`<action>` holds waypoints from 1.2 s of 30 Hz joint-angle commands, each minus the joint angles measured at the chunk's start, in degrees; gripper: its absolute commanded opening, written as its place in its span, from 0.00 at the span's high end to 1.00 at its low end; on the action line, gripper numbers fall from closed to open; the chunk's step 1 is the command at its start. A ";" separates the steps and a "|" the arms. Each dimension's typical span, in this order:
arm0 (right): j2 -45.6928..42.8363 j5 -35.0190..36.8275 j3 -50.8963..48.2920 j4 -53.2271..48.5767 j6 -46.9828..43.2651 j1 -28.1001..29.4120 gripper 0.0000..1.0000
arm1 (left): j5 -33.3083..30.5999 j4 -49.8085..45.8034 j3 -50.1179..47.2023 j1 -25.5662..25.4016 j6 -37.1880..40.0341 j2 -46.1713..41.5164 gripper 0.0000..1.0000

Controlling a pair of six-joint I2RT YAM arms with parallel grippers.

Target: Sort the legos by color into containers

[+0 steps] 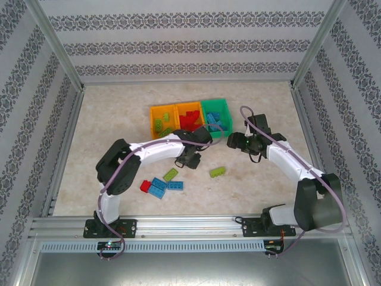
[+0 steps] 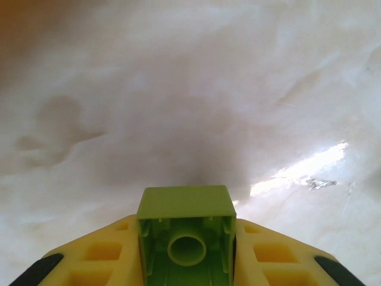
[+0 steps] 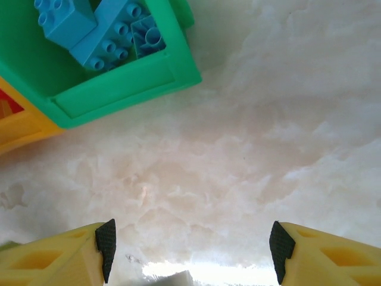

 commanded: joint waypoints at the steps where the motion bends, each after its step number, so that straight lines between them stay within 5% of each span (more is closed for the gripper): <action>1: -3.09 0.55 -3.07 -2.40 -1.31 3.32 0.28 | -6.58 -3.14 -0.25 4.08 0.20 -7.48 0.73; 6: -5.34 -2.08 -6.29 -0.85 -3.42 11.28 0.26 | -4.98 -0.52 -0.27 13.50 1.71 -10.47 0.71; 12: -4.31 -0.51 -7.32 -3.20 -3.39 18.52 0.20 | 0.29 0.08 6.10 21.49 3.45 -4.22 0.71; 18: -0.80 4.09 -6.21 -5.73 -4.86 23.36 0.13 | 3.25 0.33 12.24 24.72 3.54 1.77 0.65; 23: 3.07 6.25 -4.97 -5.62 -5.85 25.40 0.11 | 3.62 0.10 13.35 25.94 1.83 3.01 0.52; 29: 6.98 9.48 -3.29 -6.44 -5.63 25.91 0.10 | 4.67 1.99 10.28 25.98 0.59 0.16 0.33; 36: 10.11 9.99 -1.80 -5.72 -6.59 26.19 0.14 | 5.75 5.03 5.05 25.94 -0.30 -4.91 0.24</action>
